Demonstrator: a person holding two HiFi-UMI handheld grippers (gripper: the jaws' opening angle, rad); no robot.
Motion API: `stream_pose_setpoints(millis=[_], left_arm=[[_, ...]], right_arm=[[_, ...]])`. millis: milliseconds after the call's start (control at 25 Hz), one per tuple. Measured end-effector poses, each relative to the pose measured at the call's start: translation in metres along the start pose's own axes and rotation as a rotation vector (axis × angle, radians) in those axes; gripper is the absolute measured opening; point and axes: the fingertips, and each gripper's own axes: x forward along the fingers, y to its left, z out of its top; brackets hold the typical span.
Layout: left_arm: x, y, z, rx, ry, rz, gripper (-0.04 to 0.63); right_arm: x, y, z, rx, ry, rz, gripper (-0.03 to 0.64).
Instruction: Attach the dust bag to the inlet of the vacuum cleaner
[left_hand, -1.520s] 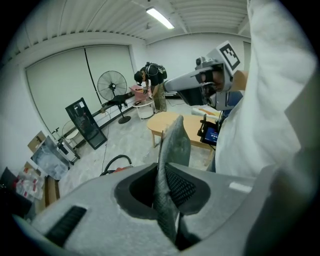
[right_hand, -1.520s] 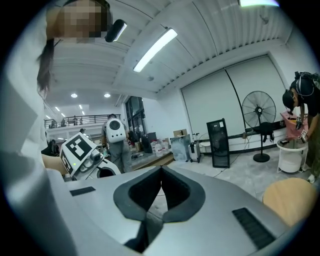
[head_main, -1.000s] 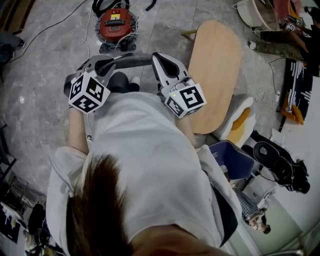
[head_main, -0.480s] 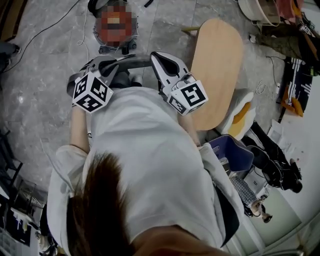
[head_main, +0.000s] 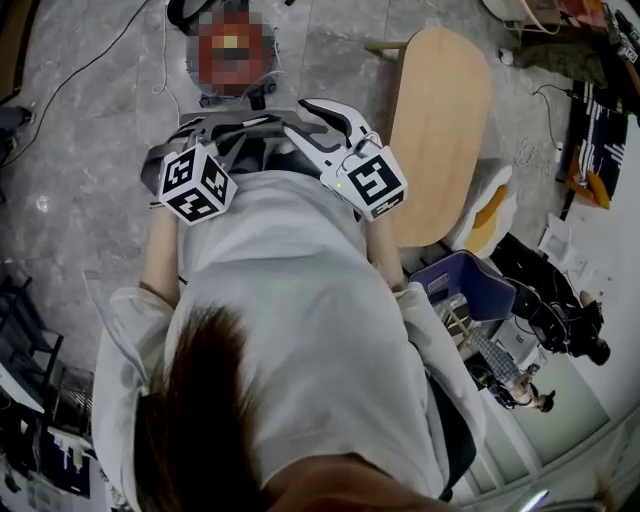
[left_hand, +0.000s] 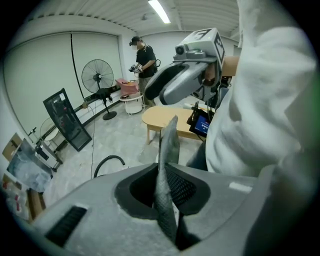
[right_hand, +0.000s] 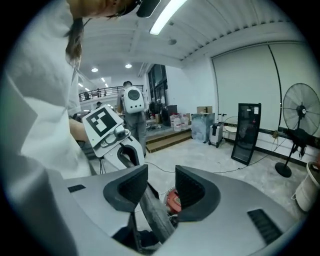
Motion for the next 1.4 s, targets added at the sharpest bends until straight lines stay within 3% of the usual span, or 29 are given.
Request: stream_pose_setpoints(millis=[80, 160, 360, 520, 680, 1000, 1400], left_arm=[[0.002, 0.002, -0.003, 0.000, -0.004, -0.017, 0.043], [0.003, 0.003, -0.004, -0.005, -0.010, -0.029, 0.043], [0.007, 0.007, -0.006, 0.002, -0.011, -0.044, 0.043], [0.017, 0.007, -0.008, 0.012, -0.006, -0.049, 0.043], [0.040, 0.003, -0.016, -0.002, 0.014, -0.052, 0.043], [0.114, -0.004, -0.051, -0.102, 0.061, -0.073, 0.043], [0.193, -0.020, -0.103, -0.253, 0.127, -0.122, 0.044]], right_arm=[[0.009, 0.008, -0.007, -0.009, 0.053, 0.061, 0.202], [0.016, 0.018, -0.015, -0.039, 0.116, 0.143, 0.202], [0.036, 0.018, -0.048, -0.315, 0.363, 0.180, 0.147], [0.050, 0.020, -0.074, -0.427, 0.490, 0.251, 0.132], [0.062, 0.013, -0.106, -0.533, 0.576, 0.301, 0.055], [0.087, -0.006, -0.177, -0.546, 0.684, 0.376, 0.032], [0.118, -0.010, -0.260, -0.496, 0.809, 0.355, 0.031]])
